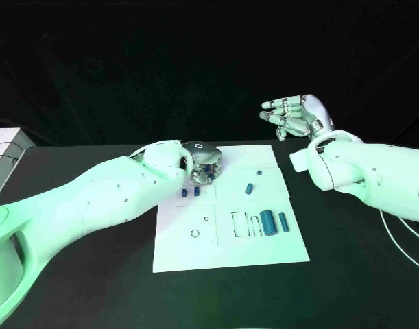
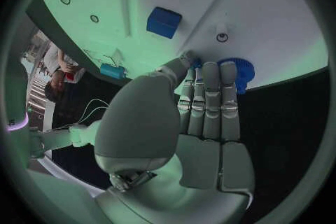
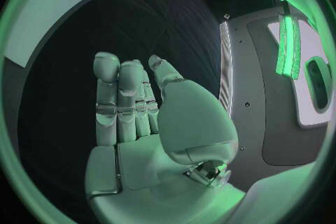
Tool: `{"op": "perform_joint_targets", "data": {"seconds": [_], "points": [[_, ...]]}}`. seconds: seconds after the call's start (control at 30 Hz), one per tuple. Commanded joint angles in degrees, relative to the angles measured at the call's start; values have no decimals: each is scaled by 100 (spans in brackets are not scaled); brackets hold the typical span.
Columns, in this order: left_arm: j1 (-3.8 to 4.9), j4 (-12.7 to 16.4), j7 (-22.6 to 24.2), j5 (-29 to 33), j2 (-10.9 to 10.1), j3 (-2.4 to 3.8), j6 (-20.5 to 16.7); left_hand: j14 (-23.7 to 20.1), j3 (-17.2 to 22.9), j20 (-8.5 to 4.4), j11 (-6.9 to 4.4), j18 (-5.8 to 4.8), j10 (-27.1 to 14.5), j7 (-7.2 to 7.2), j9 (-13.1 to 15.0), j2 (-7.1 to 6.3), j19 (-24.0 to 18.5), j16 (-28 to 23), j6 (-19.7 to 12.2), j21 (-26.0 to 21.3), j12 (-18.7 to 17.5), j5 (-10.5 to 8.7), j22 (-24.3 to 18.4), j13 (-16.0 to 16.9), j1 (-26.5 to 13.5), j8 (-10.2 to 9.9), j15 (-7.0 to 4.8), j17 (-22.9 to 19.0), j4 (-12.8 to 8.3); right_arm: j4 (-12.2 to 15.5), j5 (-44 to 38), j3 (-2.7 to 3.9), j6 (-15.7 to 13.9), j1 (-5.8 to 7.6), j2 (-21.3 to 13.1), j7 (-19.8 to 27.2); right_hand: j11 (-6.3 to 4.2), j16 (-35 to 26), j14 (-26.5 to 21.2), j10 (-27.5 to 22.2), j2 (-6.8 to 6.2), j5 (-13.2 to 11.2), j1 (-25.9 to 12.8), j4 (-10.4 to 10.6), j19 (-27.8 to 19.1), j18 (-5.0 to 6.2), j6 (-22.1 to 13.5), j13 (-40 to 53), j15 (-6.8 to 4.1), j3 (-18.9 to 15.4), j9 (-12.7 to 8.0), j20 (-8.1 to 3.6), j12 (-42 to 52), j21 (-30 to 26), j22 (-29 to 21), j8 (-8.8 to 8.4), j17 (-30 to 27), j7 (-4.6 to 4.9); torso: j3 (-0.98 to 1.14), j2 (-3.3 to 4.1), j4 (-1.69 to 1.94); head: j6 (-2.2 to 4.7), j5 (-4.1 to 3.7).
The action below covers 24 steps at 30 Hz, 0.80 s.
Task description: Assemble the parts on the task board
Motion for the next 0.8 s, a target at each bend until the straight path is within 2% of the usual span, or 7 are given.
{"op": "perform_joint_targets", "data": {"seconds": [0.03, 0.5, 0.8], "points": [[-9, -14, -13, 31, 22, -8, 253, -11, 57, -3, 13, 51, 36, 42, -4, -3, 15, 49, 21, 38, -28, -13, 18, -5, -53, -9, 31, -14, -12, 16, -17, 5, 87, 4, 0, 71, -5, 19, -30, 59, 1, 14, -70, -15, 290, 76, -18, -5, -14, 27, -4, -19, -6, 23, 5, -21, -5, 24, -1, 3, 0, -9, -8], [-11, -47, -94, 66, 34, -24, 501, 55, 388, -15, 105, 74, 9, 138, -3, 36, 51, 42, -2, 60, -37, -11, 105, -13, -53, -8, 89, -96, -60, 22, -17, 5, 110, 6, 9, 79, -6, 32, -32, 62, 7, 19, -81, -3, 291, 73, -11, -5, -14, 22, -4, -20, -2, 32, 25, -20, -19, 21, -4, -3, 6, -37, -18], [-22, -33, 83, 244, -17, -33, 44, 289, 614, -103, 22, 76, 377, 184, 1, 69, 172, 18, 68, 166, -36, -9, 194, -10, -26, -5, 13, -113, -162, 25, -17, 5, 109, 6, -2, 80, -8, 39, -32, 65, 4, 15, -83, -1, 293, 71, -10, -3, -15, 17, -4, -21, 1, 50, 39, -20, -24, 20, -5, -6, 14, -35, -18]]}}
